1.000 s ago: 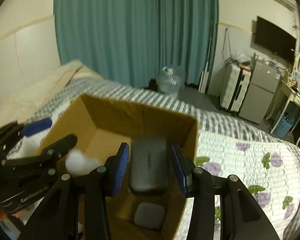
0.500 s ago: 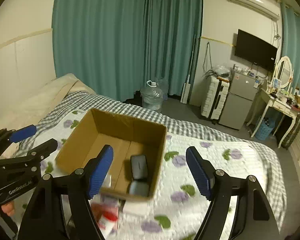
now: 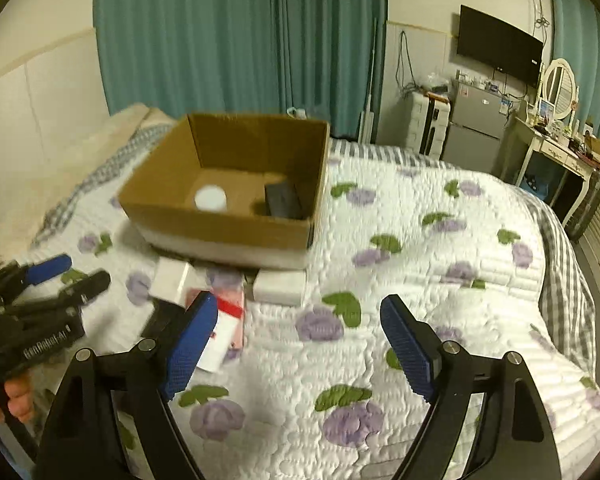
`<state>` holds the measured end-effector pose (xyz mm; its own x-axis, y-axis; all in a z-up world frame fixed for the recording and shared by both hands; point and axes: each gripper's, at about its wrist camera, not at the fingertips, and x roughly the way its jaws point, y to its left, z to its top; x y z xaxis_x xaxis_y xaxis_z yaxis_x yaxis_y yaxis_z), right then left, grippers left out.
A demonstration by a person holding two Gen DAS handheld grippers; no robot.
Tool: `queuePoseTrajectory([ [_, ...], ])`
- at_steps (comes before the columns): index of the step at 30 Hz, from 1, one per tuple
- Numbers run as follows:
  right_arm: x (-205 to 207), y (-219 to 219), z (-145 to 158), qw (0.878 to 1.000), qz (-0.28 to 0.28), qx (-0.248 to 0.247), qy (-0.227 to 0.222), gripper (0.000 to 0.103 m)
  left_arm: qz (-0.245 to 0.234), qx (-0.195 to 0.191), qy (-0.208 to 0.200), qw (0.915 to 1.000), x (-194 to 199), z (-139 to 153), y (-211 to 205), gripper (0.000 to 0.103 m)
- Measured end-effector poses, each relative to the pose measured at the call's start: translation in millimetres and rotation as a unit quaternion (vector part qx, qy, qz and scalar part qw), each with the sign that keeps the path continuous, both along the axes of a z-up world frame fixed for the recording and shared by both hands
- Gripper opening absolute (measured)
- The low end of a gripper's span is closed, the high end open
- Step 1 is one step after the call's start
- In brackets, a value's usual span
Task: Organize rigid objects
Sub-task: 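Grasp the black cylinder with the left gripper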
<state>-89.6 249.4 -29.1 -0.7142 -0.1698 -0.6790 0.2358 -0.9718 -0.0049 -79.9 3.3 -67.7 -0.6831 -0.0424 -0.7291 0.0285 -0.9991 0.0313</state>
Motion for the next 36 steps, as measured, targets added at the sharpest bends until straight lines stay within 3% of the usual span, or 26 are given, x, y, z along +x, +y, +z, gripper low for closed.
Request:
queuePoseTrajectory([
  [5, -5.5, -8.7, -17.5, 1.000, 0.006, 0.003, -0.009, 0.084, -0.018, 0.013, -0.068, 0.9975, -7.7, -50.0, 6.3, 0.067],
  [11, -15.0, -14.1, -34.2, 1.000, 0.007, 0.007, -0.027, 0.084, -0.031, 0.011, -0.109, 0.9935, -15.2, -80.0, 13.6, 0.067],
  [15, -18.7, -20.6, -43.2, 0.999, 0.014, 0.014, -0.035, 0.084, -0.038, -0.011, -0.122, 0.9917, -15.8, -91.1, 21.1, 0.065],
  [16, -19.4, -21.7, -45.1, 0.999, 0.015, 0.016, -0.037, 0.083, -0.044, -0.020, -0.119, 0.9918, -13.9, -91.6, 24.5, 0.064],
  [18, -20.8, -24.5, -48.7, 0.999, 0.017, 0.019, -0.043, 0.084, -0.062, -0.016, -0.117, 0.9910, -10.0, -91.1, 28.7, 0.049],
  [21, -20.5, -28.3, -51.6, 0.999, 0.022, 0.021, -0.045, 0.084, -0.067, -0.017, -0.112, 0.9913, -0.6, -87.1, 31.2, 0.044],
  [30, -25.6, -43.6, -61.5, 0.997, 0.037, 0.012, -0.064, 0.083, -0.049, 0.024, -0.062, 0.9966, 13.1, -45.9, 7.6, 0.041],
  [36, -50.9, -66.7, -94.6, 0.991, 0.036, -0.003, -0.127, 0.083, -0.045, 0.030, -0.034, 0.9980, 3.0, -25.2, -11.3, 0.041],
])
